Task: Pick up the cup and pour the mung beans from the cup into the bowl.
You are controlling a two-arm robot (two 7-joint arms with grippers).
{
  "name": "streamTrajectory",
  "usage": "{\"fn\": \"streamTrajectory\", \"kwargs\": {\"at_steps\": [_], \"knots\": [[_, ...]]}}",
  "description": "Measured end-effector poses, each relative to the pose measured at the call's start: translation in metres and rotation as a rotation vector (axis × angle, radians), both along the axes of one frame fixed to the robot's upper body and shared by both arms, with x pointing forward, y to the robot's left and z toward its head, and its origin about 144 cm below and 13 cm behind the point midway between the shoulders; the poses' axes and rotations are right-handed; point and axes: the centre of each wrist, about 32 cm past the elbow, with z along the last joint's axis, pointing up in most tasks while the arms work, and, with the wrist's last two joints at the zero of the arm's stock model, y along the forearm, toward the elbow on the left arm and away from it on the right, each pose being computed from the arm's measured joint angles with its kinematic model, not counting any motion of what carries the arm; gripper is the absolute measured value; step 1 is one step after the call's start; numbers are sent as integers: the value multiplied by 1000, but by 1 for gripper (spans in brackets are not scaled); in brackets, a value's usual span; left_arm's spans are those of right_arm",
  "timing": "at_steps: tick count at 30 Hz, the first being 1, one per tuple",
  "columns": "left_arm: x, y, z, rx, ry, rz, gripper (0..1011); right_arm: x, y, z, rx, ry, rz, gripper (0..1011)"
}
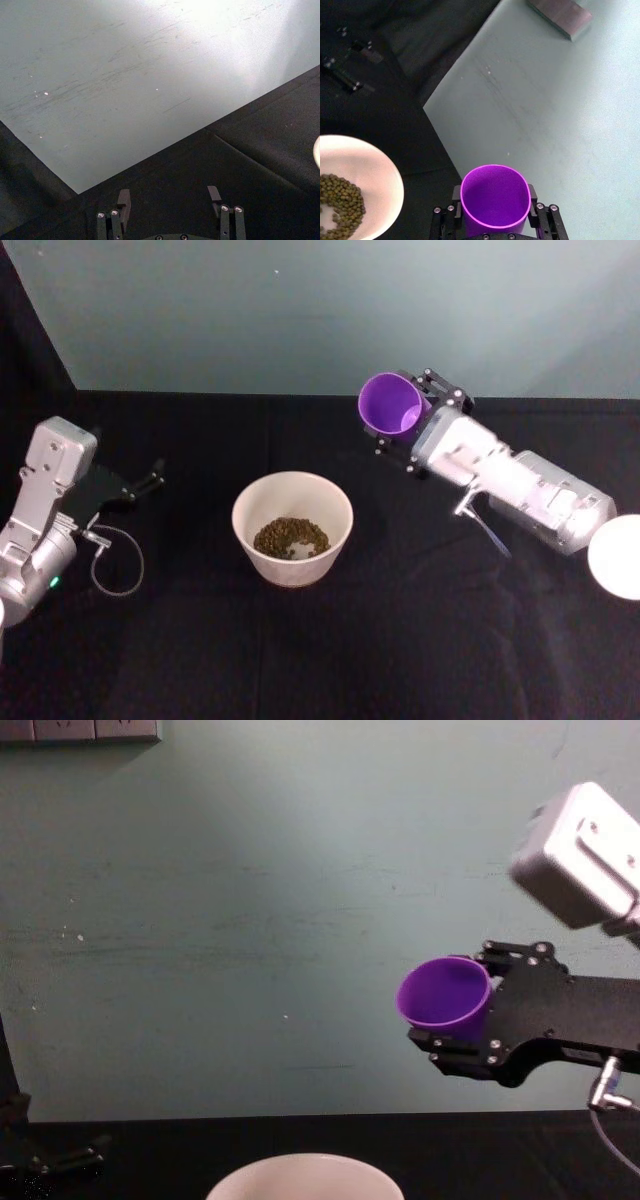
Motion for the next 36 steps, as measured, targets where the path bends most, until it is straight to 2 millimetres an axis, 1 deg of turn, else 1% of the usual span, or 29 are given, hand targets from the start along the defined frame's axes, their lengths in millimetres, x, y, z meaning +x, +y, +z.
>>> {"fn": "streamTrajectory", "kwargs": {"at_steps": [6, 7, 9, 16, 23, 36], "knots": [[0, 0, 0, 0, 0, 0, 1000, 0, -15, -9, 134, 111, -18, 731], [0, 0, 0, 0, 0, 0, 1000, 0, -15, -9, 134, 111, -18, 731], [0, 0, 0, 0, 0, 0, 1000, 0, -21, -15, 175, 153, -21, 732], [0, 0, 0, 0, 0, 0, 1000, 2, -33, -30, 253, 245, -21, 732], [0, 0, 0, 0, 0, 0, 1000, 6, -39, -42, 300, 301, -28, 732], [0, 0, 0, 0, 0, 0, 1000, 9, -43, -47, 337, 325, -38, 732]]}}
